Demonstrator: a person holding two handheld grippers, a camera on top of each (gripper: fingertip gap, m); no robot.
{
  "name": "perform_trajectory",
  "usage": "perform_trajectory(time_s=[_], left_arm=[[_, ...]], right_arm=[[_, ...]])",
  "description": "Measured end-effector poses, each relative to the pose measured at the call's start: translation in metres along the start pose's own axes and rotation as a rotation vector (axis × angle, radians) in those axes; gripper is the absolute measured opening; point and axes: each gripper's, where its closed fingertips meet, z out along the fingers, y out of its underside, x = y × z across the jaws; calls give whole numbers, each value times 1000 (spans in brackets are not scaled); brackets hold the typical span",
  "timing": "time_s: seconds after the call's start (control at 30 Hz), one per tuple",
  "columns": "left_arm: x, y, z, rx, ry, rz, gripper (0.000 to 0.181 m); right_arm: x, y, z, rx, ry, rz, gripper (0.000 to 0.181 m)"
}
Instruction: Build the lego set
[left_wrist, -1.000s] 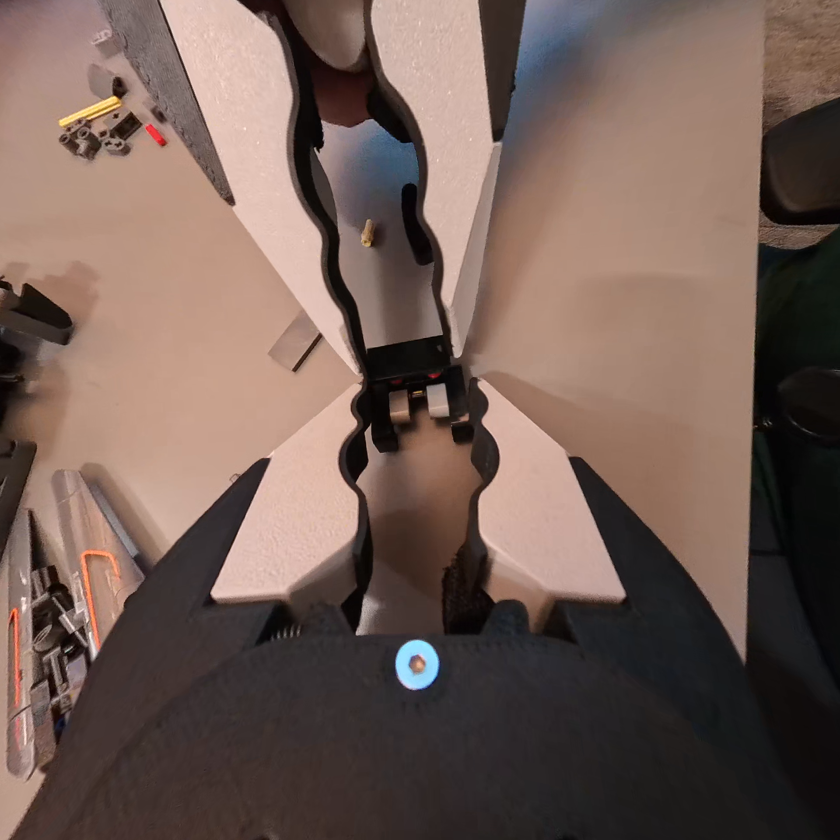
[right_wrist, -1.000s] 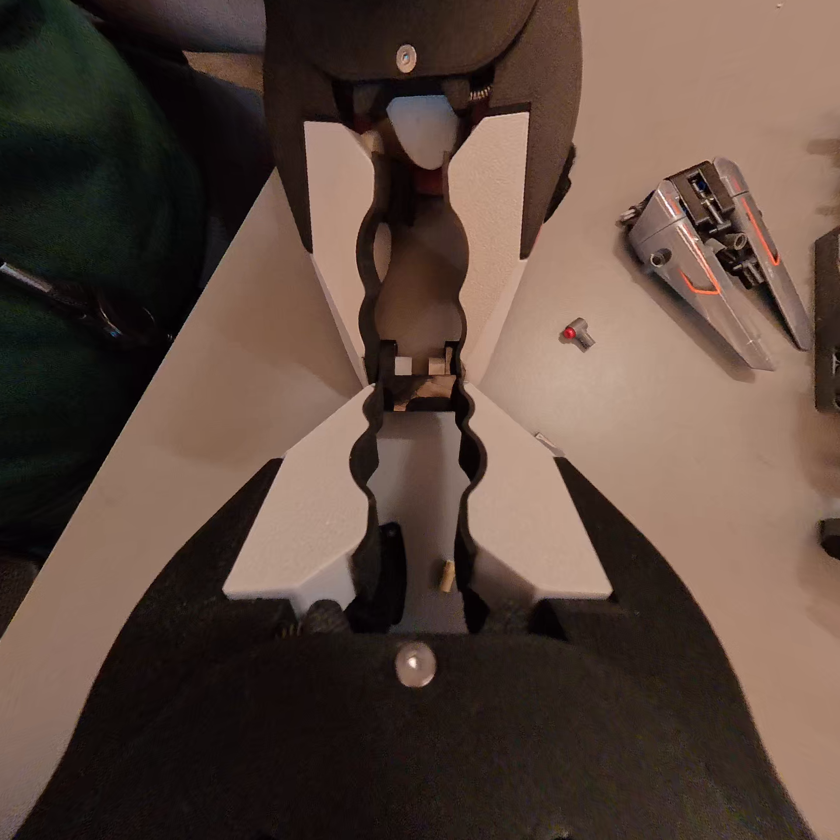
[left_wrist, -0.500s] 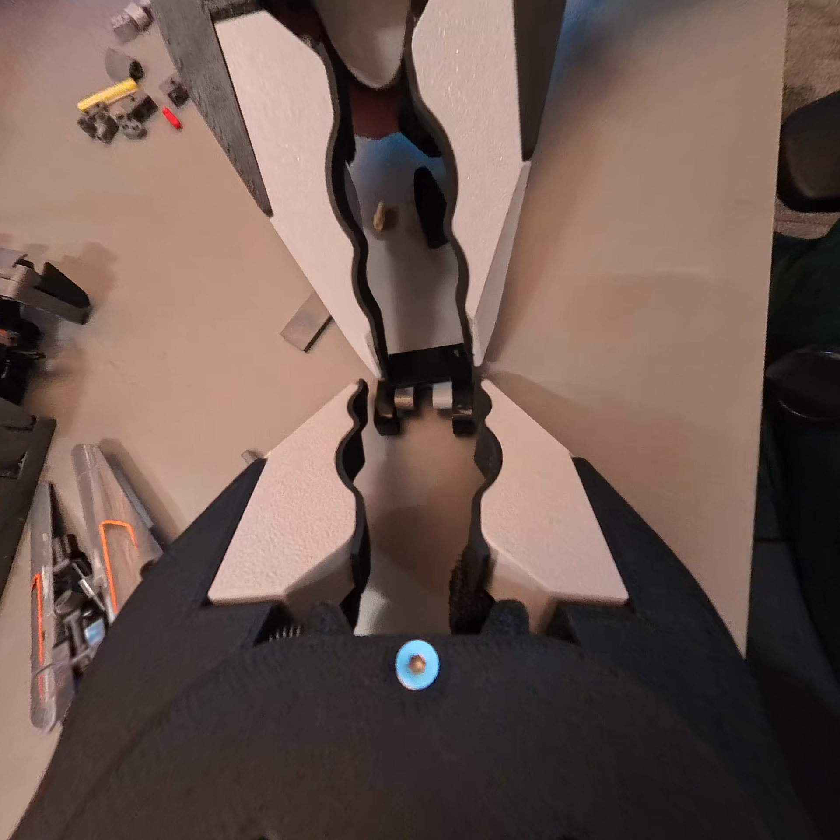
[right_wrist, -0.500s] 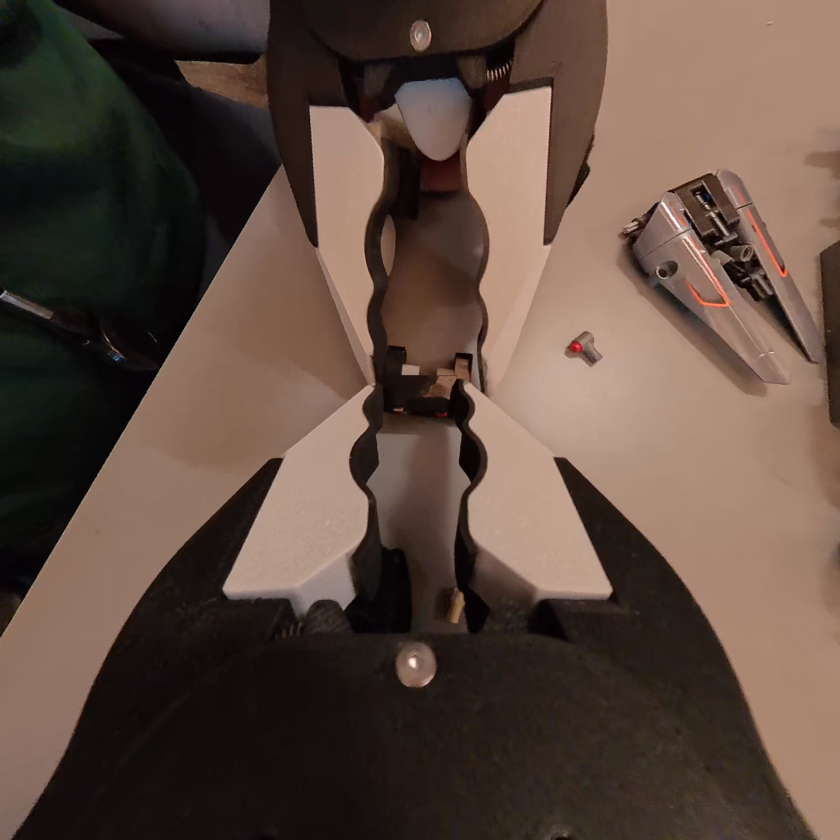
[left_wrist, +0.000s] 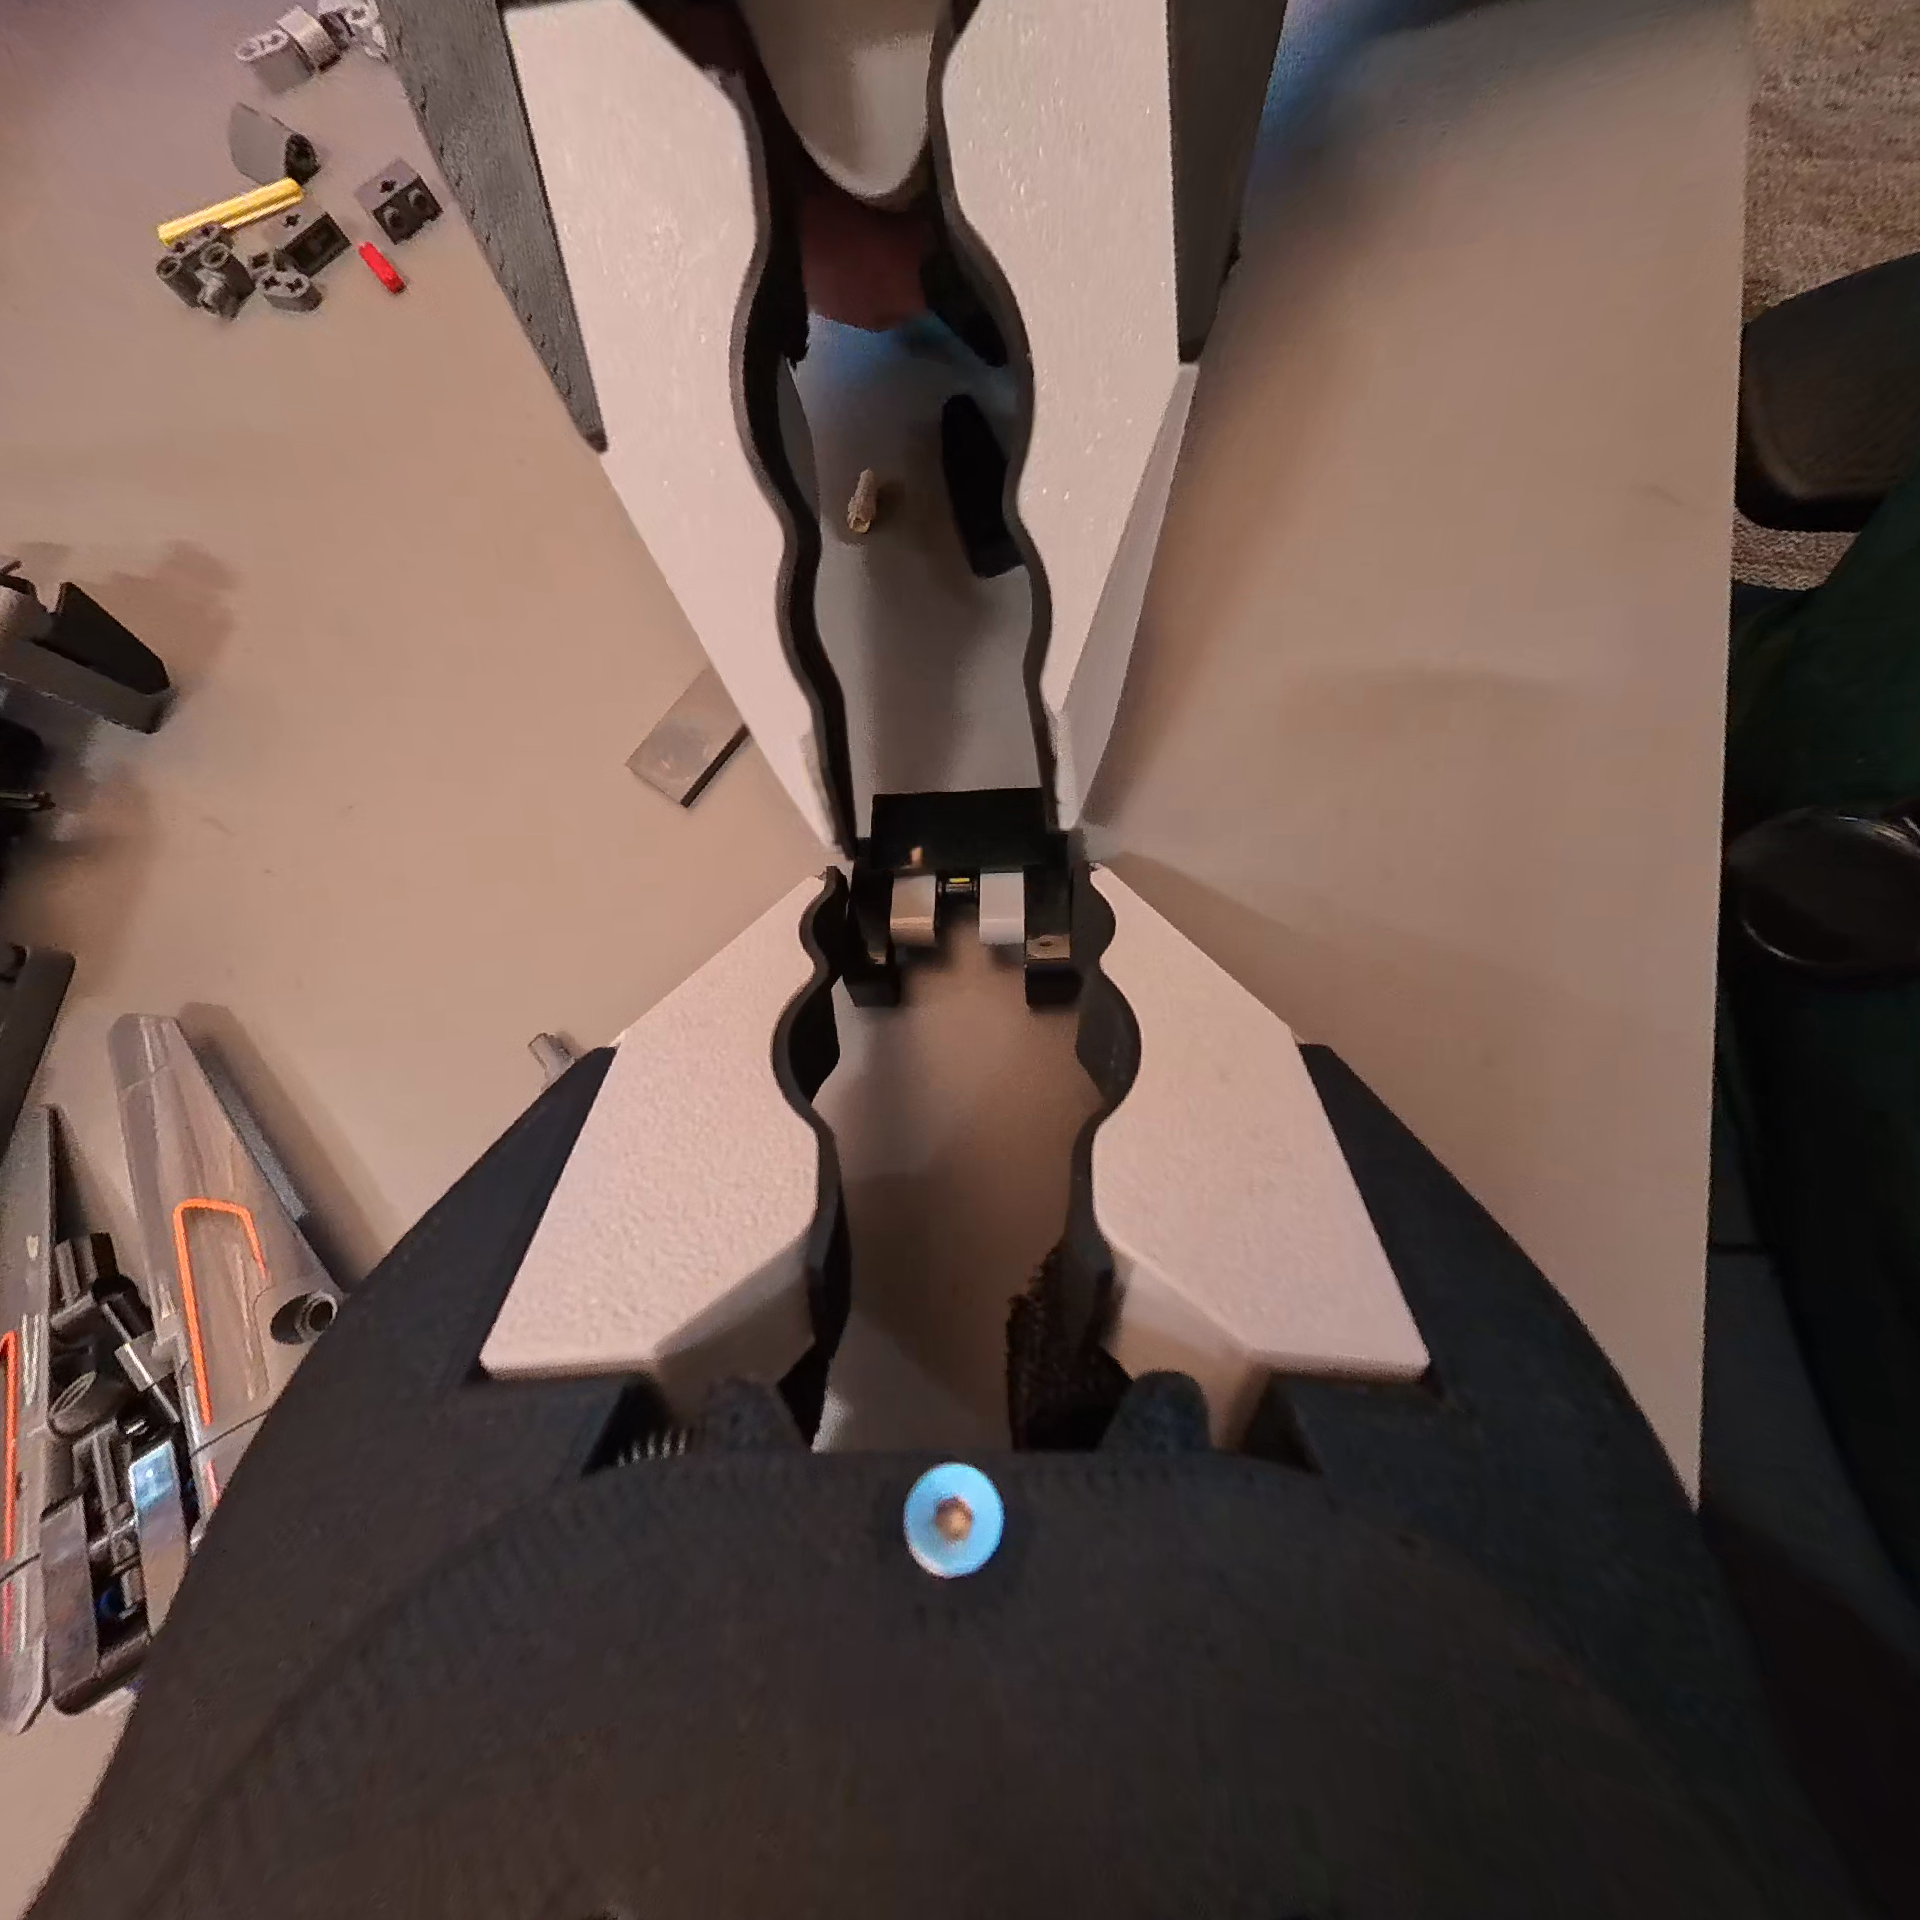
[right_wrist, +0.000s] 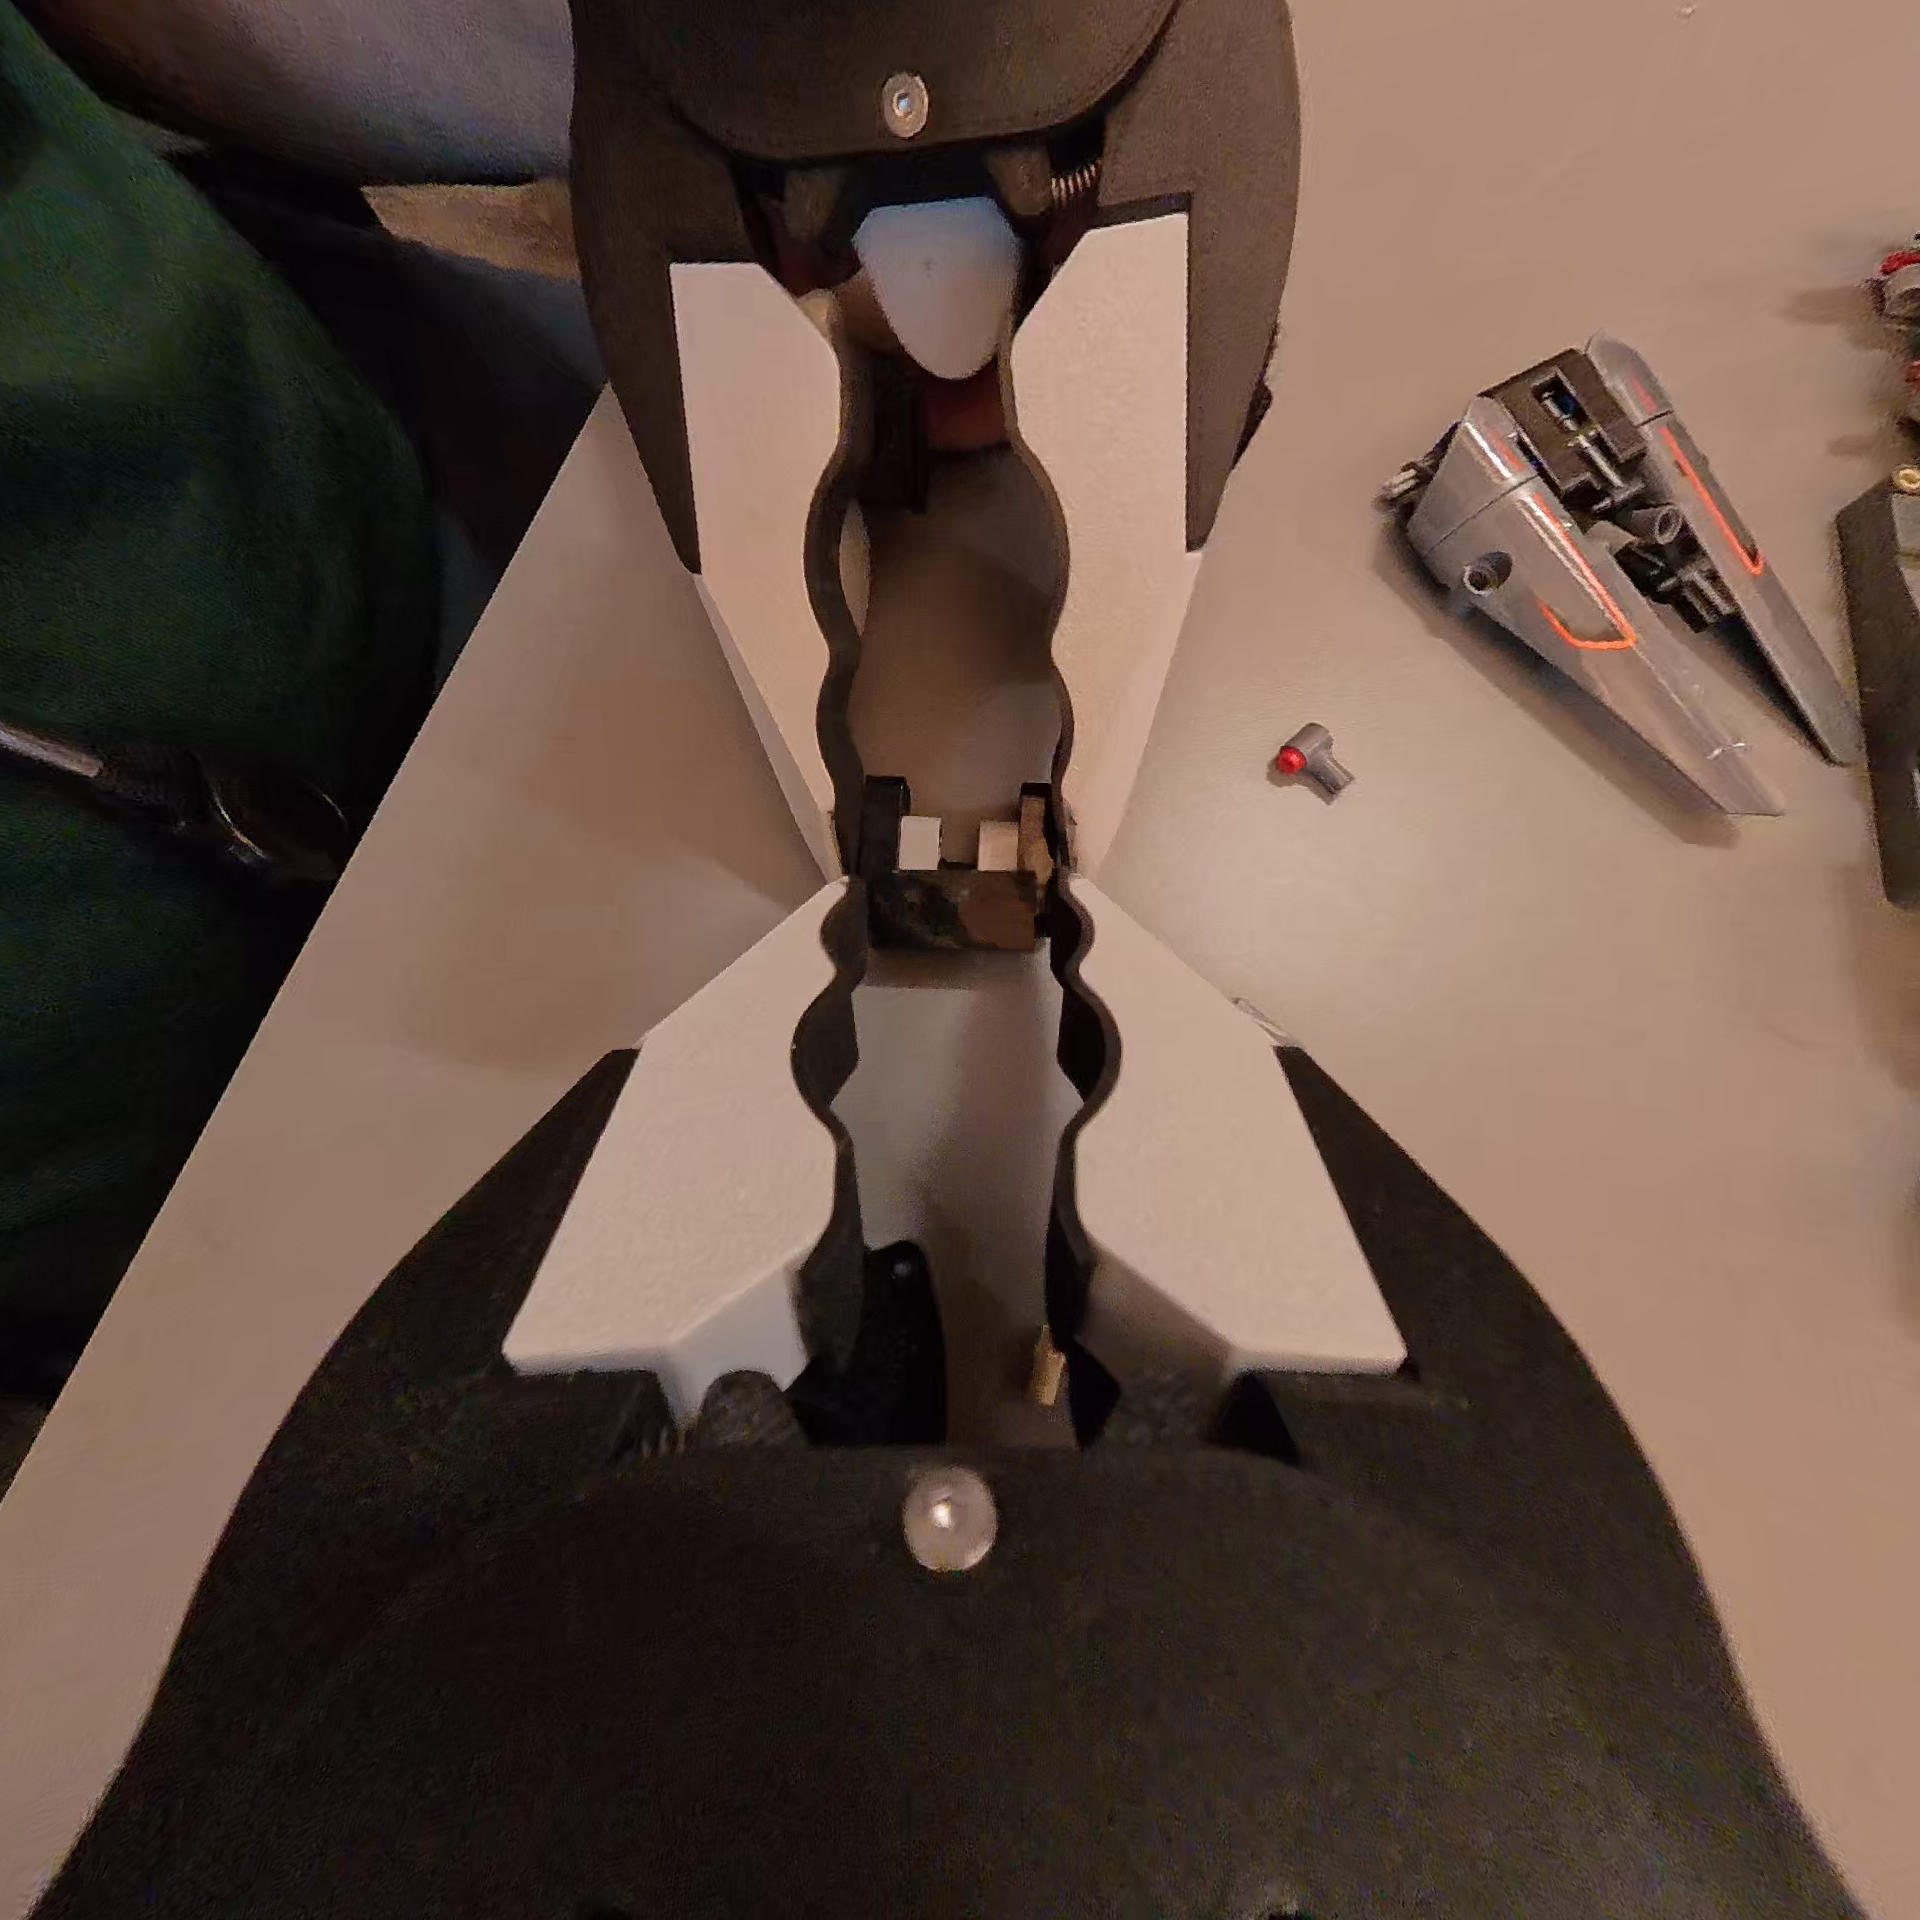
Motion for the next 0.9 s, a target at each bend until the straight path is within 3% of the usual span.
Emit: perform_trajectory(time_s=[0.43, 0.57, 0.77, 0.9], left_arm=[[0, 0, 0, 0, 2, 1, 41], [0, 1, -1, -4, -11, 0, 41], [0, 1, -1, -5, -11, 5, 41], [-2, 0, -1, -7, -31, 14, 44]], right_arm=[[5, 20, -1, -108, 43, -7, 37], [8, 23, -16, -117, 61, 19, 40], [2, 36, -18, -159, 21, 53, 43], [6, 34, -16, -155, 33, 42, 30]])
